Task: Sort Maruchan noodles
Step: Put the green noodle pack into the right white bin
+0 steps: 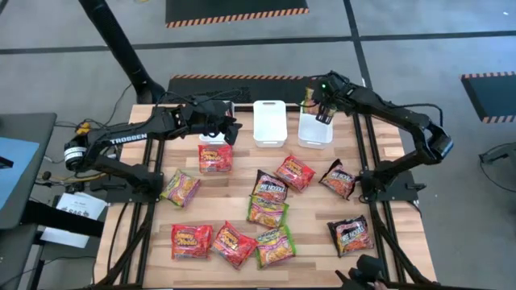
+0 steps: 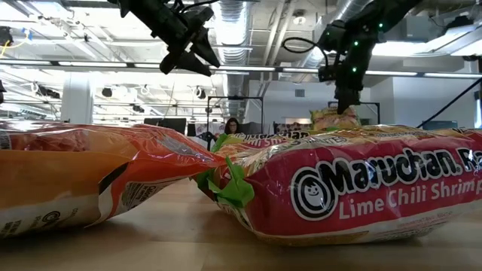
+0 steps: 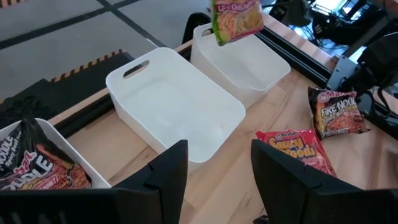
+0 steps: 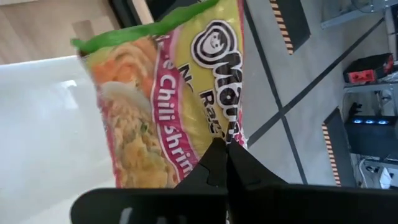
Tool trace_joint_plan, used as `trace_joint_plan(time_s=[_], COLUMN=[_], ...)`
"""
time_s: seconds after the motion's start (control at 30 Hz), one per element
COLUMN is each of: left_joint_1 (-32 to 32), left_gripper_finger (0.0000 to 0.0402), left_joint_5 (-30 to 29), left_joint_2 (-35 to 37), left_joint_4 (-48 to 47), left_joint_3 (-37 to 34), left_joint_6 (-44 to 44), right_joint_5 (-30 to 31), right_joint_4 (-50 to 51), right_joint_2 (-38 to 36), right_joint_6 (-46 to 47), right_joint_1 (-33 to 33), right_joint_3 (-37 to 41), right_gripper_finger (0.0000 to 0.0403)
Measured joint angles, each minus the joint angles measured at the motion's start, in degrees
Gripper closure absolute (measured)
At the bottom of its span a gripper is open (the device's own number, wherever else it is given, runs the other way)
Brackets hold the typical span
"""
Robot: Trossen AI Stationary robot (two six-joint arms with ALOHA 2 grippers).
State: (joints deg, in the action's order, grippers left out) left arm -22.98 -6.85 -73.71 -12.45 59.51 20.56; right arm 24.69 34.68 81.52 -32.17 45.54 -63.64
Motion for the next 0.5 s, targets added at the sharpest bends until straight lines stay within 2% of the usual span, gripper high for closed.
trace_joint_plan(time_s=[0.17,0.5], left_joint_1=[0.0,0.0], left_gripper_finger=[0.0239,0.0239], left_joint_5=[-0.02,-0.04], left_joint_2=[0.0,0.0], left_joint_4=[-0.04,-0.09], left_joint_3=[0.0,0.0], left_joint_6=[0.01,-0.02], right_joint_5=[-1.78,-0.08], right_joint_4=[-1.84,-3.71], right_joint_2=[3.8,8.38], right_joint_6=[-0.89,-2.29], right_joint_1=[1.22,2.29], right_joint_3=[0.36,0.34], right_gripper_finger=[0.0399,0.0398])
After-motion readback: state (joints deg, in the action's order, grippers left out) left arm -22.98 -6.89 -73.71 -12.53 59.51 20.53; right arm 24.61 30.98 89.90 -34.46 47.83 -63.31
